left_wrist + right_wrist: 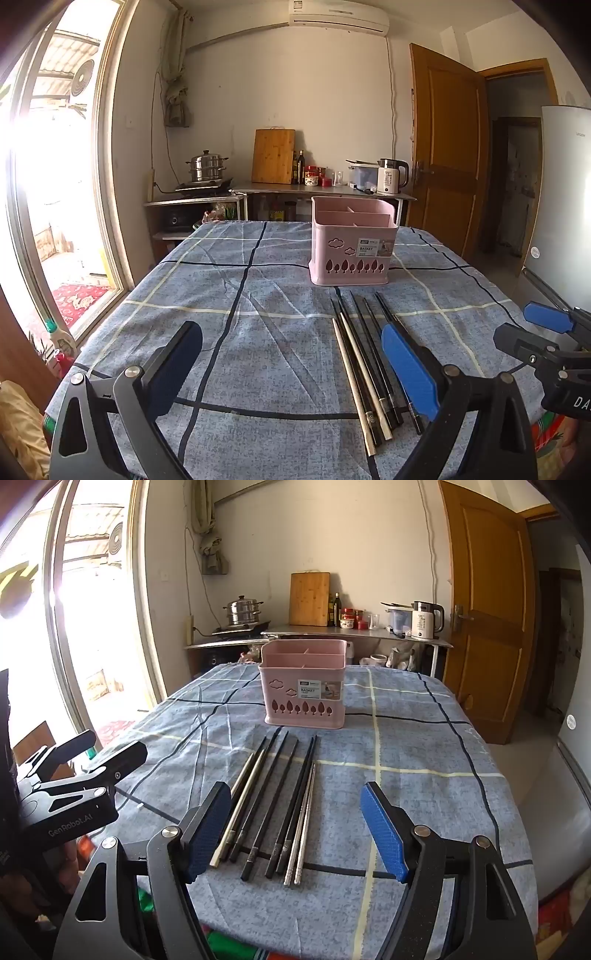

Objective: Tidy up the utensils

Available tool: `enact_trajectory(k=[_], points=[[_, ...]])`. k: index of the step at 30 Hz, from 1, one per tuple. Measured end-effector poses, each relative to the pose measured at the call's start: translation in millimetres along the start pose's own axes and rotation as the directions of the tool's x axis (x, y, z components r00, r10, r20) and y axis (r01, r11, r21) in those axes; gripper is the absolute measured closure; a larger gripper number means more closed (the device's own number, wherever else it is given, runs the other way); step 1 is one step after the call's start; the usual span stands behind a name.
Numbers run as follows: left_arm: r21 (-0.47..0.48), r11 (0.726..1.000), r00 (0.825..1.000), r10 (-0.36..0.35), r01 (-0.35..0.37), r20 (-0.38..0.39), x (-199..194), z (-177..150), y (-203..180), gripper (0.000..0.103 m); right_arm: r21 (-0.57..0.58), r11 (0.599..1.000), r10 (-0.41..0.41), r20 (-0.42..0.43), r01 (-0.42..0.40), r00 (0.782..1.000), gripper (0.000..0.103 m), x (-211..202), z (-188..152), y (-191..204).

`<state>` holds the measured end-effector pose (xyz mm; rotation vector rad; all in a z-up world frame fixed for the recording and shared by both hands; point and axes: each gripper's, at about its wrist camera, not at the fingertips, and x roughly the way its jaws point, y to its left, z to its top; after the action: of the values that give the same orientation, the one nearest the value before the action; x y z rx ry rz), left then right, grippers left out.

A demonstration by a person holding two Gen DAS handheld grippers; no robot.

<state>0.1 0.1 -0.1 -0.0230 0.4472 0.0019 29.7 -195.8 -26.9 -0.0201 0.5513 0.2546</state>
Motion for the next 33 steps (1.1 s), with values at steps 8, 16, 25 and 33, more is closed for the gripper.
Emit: enact_trajectory(k=[8,16,25,33], points=[[-0.002,1.000,1.000,-0.003,0.003,0.005,-0.3,-0.2,-0.2,0.004,0.004,1.000,0.003,-0.004,-0.003,1.000,0.030,-0.4,-0.4,0.3],[0.004,1.000,1.000,-0.005,0.005,0.007,3.2,-3.4,-0.2,0.004,0.005,1.000,0.002,-0.003,-0.002,1.000,0.030,-2.6,1.5,-1.8],[0.001,1.000,1.000,-0.015,0.015,0.001,-3.0,-1.3,-1.8,0.004,0.008,1.000,0.001,-0.007,-0.001,1.000,0.030,0.2,0.6,-1.3],[0.001,1.000,1.000,-0.019,0.019,0.002,-5.5,-0.4,-2.5,0.004,0.009,1.000,0.002,-0.005,-0.002,1.000,0.030,-0.1,0.4,-1.2]])
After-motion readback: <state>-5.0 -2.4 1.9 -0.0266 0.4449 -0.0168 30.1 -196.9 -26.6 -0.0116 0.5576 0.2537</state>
